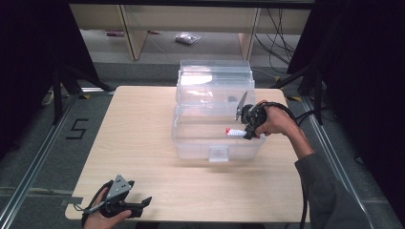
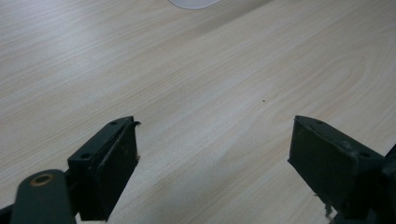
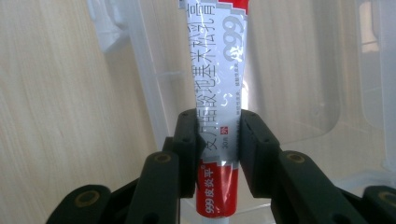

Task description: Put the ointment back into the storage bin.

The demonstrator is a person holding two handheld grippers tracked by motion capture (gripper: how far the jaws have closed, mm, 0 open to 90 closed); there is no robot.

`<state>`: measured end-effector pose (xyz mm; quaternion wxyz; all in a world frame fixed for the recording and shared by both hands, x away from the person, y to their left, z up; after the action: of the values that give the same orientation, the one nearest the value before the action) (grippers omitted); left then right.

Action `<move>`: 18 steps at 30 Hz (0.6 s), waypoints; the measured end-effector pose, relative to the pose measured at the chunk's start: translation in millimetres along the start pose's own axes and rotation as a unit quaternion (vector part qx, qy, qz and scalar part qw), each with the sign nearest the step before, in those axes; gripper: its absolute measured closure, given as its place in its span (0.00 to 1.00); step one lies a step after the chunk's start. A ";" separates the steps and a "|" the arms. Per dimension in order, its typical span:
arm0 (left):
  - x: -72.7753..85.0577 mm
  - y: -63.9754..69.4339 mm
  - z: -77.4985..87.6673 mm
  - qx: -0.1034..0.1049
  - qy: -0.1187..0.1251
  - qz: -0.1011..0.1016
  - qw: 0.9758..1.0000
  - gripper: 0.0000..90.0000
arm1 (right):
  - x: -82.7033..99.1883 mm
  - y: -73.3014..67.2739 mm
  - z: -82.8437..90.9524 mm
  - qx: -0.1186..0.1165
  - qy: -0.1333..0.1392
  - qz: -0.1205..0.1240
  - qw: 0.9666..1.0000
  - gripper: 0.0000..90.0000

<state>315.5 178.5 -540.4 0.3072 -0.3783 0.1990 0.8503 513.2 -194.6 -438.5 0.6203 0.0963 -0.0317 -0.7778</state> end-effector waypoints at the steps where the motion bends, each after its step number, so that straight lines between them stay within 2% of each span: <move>1: 0.0 0.0 0.0 0.000 0.000 0.000 1.000 0.17 | 0.0 0.0 0.0 0.000 0.000 0.000 1.000 0.78; 4: 0.2 -0.2 -0.2 0.001 0.000 0.001 1.000 0.17 | 0.1 2.2 -3.3 0.000 0.000 0.001 1.000 0.78; 5: 0.0 -0.3 -0.2 0.000 0.000 0.000 1.000 0.17 | 0.1 0.0 -3.2 0.001 -0.002 -0.015 1.000 0.78; 6: 0.0 -0.3 -0.2 0.000 0.000 0.000 1.000 0.17 | -1.3 2.2 -4.2 -0.001 0.001 0.003 1.000 0.78; 7: 0.1 0.0 -0.2 0.001 0.000 0.000 1.000 0.17 | -1.7 1.4 -4.6 0.002 0.000 -0.003 1.000 0.78; 11: 0.1 0.0 0.2 -0.001 0.000 0.001 1.000 0.17 | -4.3 2.5 -11.5 -0.004 -0.004 0.011 1.000 0.78; 14: 0.0 -0.3 0.2 -0.001 0.000 0.000 1.000 0.17 | -4.2 1.6 -13.5 -0.004 -0.008 0.001 1.000 0.78; 15: 0.0 -0.2 0.4 -0.001 -0.001 -0.001 1.000 0.17 | -4.9 2.2 -16.7 -0.007 -0.003 0.008 1.000 0.78; 18: 0.0 0.2 0.4 0.000 0.000 0.000 1.000 0.17 | -2.9 1.1 -20.9 -0.009 -0.008 0.002 1.000 0.78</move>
<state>315.1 178.5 -540.2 0.3075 -0.3782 0.1991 0.8501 518.8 -190.6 -458.5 0.6225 0.0846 -0.0301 -0.7775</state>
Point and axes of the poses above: each handheld gripper's, and its own axes: z roughly backward along the jaws, x roughly out of its underside, y roughly to its right, the point moved 7 cm from there along -z, roughly forward along the jaws, and after that the axes turned 5 degrees about x, right-handed, at the moved point
